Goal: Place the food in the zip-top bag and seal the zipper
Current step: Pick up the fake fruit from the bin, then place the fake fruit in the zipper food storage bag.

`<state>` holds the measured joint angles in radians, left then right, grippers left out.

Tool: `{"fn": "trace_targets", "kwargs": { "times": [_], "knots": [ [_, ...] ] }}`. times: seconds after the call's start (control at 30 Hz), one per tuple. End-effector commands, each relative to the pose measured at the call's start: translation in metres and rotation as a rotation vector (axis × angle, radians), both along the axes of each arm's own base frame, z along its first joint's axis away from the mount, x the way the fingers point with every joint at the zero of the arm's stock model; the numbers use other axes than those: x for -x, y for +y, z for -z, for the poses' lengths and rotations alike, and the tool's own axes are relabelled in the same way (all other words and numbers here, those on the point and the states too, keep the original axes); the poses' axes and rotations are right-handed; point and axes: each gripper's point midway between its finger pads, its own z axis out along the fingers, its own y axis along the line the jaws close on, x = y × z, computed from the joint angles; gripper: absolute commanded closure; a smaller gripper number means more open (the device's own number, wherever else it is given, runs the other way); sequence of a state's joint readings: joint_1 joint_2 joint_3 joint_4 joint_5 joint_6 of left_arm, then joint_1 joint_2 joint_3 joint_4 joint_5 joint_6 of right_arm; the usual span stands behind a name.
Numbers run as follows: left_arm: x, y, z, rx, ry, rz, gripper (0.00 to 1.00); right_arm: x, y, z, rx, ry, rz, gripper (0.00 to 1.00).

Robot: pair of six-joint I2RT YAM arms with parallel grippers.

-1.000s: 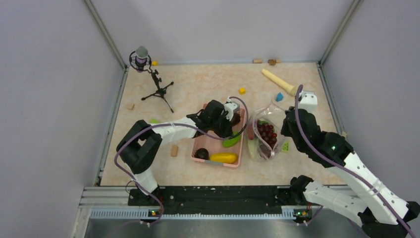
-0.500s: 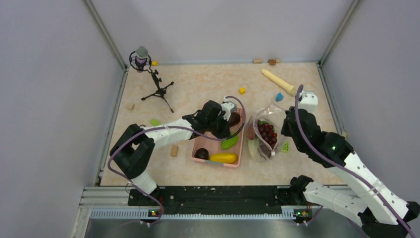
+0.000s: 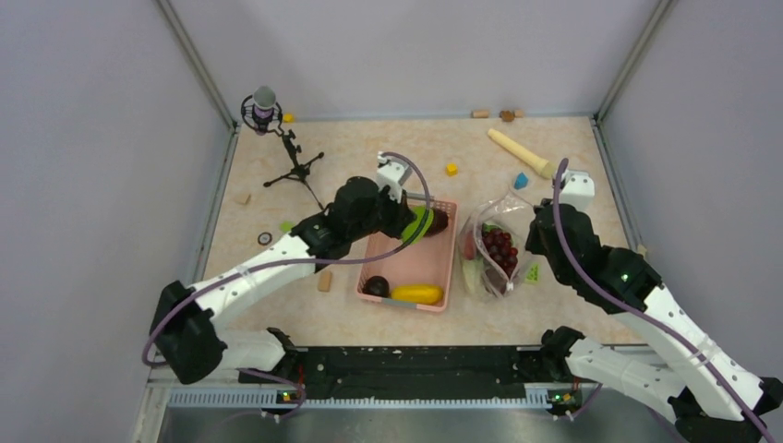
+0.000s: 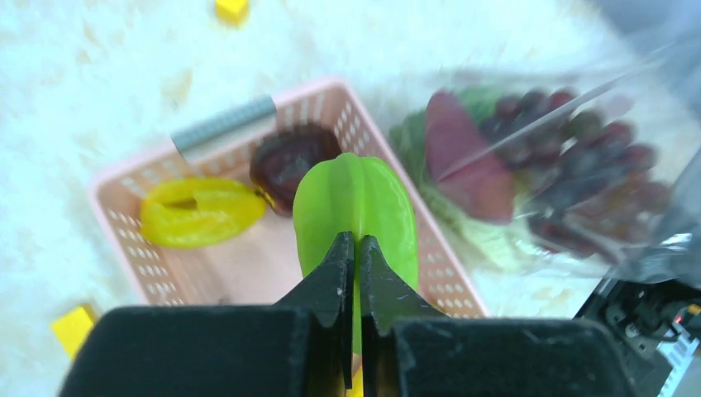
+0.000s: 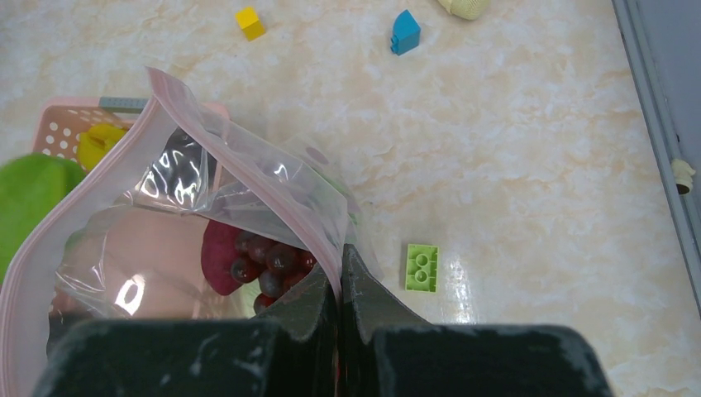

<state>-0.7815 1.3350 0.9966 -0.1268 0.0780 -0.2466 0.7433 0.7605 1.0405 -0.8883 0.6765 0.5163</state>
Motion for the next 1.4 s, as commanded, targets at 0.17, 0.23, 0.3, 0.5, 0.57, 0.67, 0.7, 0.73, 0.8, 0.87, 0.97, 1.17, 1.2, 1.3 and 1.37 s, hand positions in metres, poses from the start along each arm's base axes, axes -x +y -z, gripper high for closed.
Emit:
{"fn": "trace_targets", "kwargs": {
  "times": [0.17, 0.23, 0.3, 0.5, 0.57, 0.67, 0.7, 0.73, 0.8, 0.87, 0.97, 1.17, 1.2, 1.3, 1.37],
  "knots": [
    [0.010, 0.004, -0.136, 0.290, -0.326, 0.041, 1.00, -0.002, 0.002, -0.003, -0.011, -0.012, 0.000, 1.00],
    [0.026, -0.008, -0.153, 0.350, -0.333, 0.147, 1.00, -0.003, 0.004, -0.002, -0.012, -0.011, -0.010, 1.00],
    [0.039, -0.017, -0.166, 0.390, -0.341, 0.241, 1.00, -0.002, 0.006, -0.002, -0.015, -0.007, -0.020, 1.00],
    [0.058, -0.037, -0.193, 0.449, -0.348, 0.392, 1.00, -0.002, 0.005, -0.002, -0.014, -0.008, -0.019, 1.00],
    [0.061, -0.040, -0.201, 0.461, -0.360, 0.408, 1.00, -0.003, 0.006, -0.002, -0.014, -0.007, -0.019, 1.00],
    [0.066, -0.044, -0.213, 0.485, -0.382, 0.426, 1.00, -0.003, 0.006, -0.001, -0.012, -0.007, -0.019, 1.00],
    [0.066, -0.046, -0.218, 0.496, -0.387, 0.424, 1.00, -0.003, 0.006, -0.001, -0.012, -0.007, -0.020, 1.00],
    [0.066, -0.048, -0.220, 0.505, -0.382, 0.424, 1.00, -0.003, 0.006, -0.001, -0.010, -0.007, -0.021, 1.00],
    [0.068, -0.057, -0.222, 0.519, -0.364, 0.444, 1.00, -0.003, 0.005, -0.001, -0.007, -0.007, -0.017, 1.00],
    [0.073, -0.066, -0.224, 0.538, -0.348, 0.481, 1.00, -0.003, 0.005, -0.001, -0.007, -0.007, -0.017, 1.00],
    [0.076, -0.080, -0.225, 0.549, -0.326, 0.515, 1.00, -0.003, 0.005, -0.001, -0.009, -0.007, -0.017, 1.00],
    [0.080, -0.110, -0.204, 0.511, -0.278, 0.549, 1.00, -0.003, 0.006, -0.002, -0.018, -0.010, -0.021, 1.00],
    [0.081, -0.114, -0.200, 0.503, -0.270, 0.551, 1.00, -0.003, 0.006, -0.002, -0.020, -0.013, -0.019, 1.00],
    [0.080, -0.122, -0.190, 0.490, -0.250, 0.542, 1.00, -0.002, 0.006, -0.003, -0.024, -0.017, -0.020, 1.00],
    [0.076, -0.126, -0.184, 0.486, -0.225, 0.532, 1.00, -0.002, 0.006, -0.004, -0.026, -0.019, -0.021, 1.00]
  ]
}}
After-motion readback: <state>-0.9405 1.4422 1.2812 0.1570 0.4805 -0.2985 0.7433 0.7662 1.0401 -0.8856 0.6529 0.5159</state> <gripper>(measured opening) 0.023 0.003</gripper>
